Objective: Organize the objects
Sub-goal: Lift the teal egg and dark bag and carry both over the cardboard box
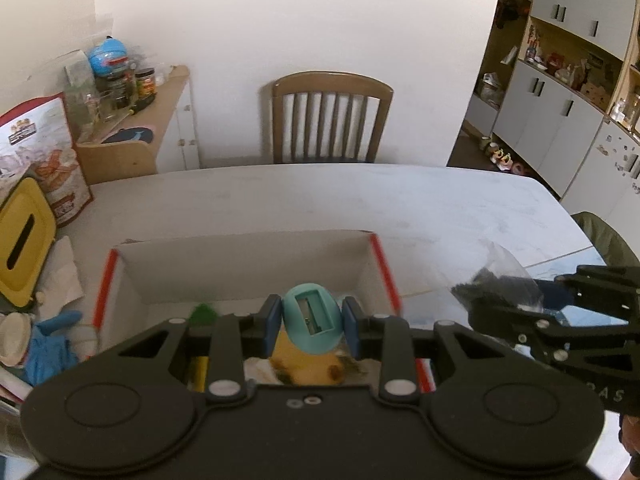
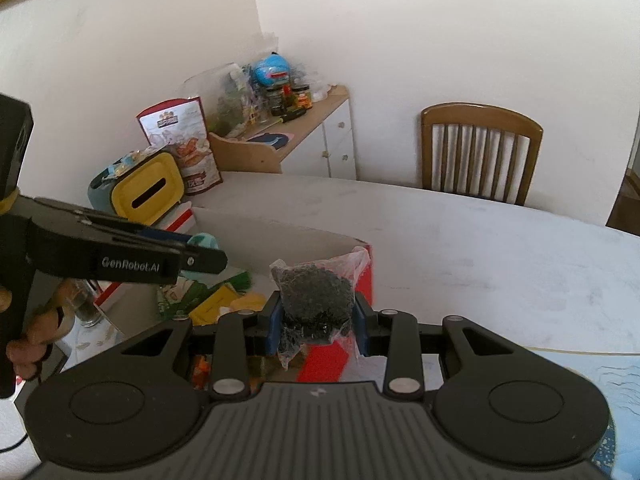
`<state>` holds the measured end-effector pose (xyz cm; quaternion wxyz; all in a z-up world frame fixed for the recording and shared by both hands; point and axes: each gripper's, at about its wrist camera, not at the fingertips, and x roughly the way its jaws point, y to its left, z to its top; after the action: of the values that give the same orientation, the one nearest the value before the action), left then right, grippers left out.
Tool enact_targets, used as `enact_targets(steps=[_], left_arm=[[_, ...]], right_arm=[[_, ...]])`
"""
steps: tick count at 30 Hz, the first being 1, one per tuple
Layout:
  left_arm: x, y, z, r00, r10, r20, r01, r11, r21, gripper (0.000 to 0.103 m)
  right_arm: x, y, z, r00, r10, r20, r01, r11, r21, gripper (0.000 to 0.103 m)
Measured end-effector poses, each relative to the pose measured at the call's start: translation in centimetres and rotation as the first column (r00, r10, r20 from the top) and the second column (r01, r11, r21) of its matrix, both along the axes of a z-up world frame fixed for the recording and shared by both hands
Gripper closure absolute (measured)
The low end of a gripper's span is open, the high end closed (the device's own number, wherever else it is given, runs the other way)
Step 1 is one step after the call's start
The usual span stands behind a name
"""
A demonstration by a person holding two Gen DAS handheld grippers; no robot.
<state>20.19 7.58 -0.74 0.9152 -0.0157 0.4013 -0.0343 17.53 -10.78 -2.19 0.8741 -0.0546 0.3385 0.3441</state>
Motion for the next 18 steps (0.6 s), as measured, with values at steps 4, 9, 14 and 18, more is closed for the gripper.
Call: enact_targets(steps=[4,9,14,18], left_arm=[[0.3,1.8,-0.2,1.0,0.008,-0.002,-0.008,1.0,0.015,0.072],[1.3,4.0,-1.5,0.999,0.037,-0.022,-0.036,0.999,0.032,0.072],[2.2,5.7,-3.2,0.997,0.056,-0.059,-0.053,0.998,0.04,0.072],[2.6,6.3,-4.6,0.995,0.048,-0.091,-0.045,0.998,0.032,0.072]], right_arm=[[-0.3,1.9,-0.4,1.0,0.021,-0.005,-0.021,1.0,-0.016,0.069],[-0.8,4.3,-1.6,0.999,0.051,-0.017,-0.052,0.997,-0.06,0.069],[-1.4,6.0,-3.6,0.995,0.08,-0.059,-0.086,0.989,-0.122,0.069],[-2.0,6.9,-4.9,0.99,0.105,-0.091,-0.118,0.98,-0.158,0.069]])
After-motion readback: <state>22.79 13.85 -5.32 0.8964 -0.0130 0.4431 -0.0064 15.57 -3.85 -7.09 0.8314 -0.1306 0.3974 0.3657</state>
